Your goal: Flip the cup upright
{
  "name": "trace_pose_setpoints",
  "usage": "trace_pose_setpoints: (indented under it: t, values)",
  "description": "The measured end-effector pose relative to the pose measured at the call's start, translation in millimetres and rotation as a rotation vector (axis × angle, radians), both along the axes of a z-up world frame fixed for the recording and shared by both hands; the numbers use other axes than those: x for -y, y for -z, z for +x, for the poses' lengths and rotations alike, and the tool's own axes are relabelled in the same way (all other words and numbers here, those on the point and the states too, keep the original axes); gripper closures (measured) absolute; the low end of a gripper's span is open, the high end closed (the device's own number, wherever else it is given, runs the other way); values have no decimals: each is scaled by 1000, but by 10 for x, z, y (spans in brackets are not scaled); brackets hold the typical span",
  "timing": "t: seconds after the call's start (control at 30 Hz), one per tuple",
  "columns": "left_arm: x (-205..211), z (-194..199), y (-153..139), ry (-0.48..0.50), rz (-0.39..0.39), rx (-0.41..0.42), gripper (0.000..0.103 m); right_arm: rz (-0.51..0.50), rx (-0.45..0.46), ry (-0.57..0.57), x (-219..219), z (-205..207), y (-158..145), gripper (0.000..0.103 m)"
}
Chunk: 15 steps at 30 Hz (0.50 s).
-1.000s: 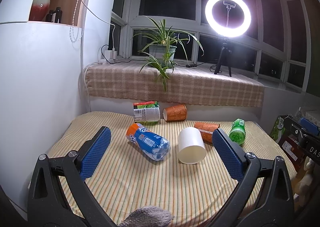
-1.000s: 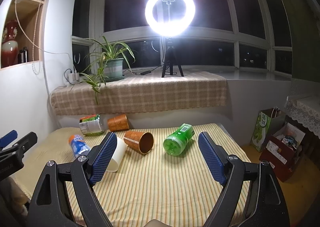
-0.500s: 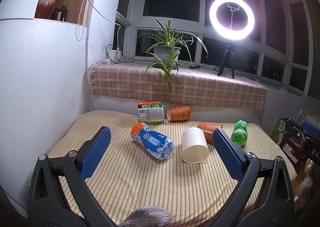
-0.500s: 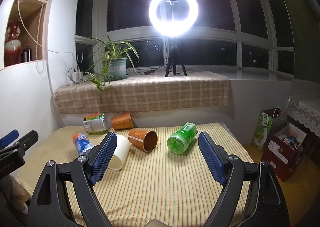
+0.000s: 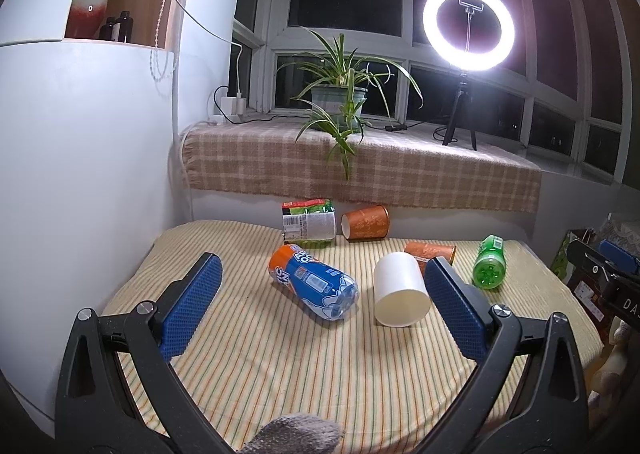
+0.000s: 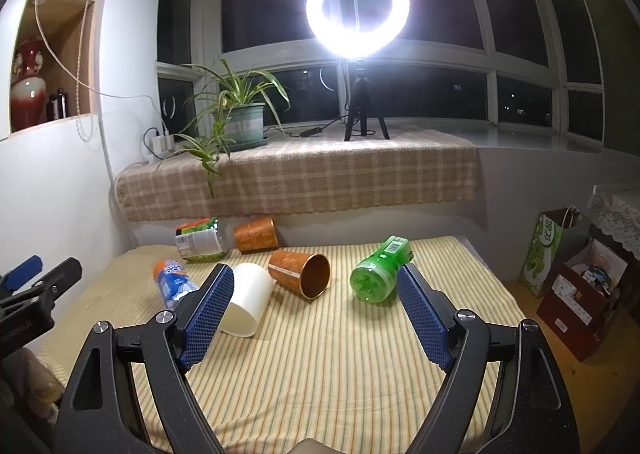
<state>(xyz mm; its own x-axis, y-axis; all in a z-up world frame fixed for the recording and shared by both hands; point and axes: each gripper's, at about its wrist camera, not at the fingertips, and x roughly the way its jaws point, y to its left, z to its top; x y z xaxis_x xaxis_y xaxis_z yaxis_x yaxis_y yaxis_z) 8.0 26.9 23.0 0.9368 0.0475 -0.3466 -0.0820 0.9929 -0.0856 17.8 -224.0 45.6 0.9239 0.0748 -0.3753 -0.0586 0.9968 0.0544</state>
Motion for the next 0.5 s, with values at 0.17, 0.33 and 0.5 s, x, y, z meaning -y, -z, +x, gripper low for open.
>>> trace_pose_setpoints:
  t: [0.17,0.33,0.5]
  values:
    - [-47,106,21,-4,12,-24,0,-12,-14,-40,-47,98,15,19]
    - [-141,173,65,-17,30,-57,0,-3,-49,-93,-118,265,58,20]
    - [-283,184,127,-39,17,-92,0,-1,-108,-179,-298,490,110,19]
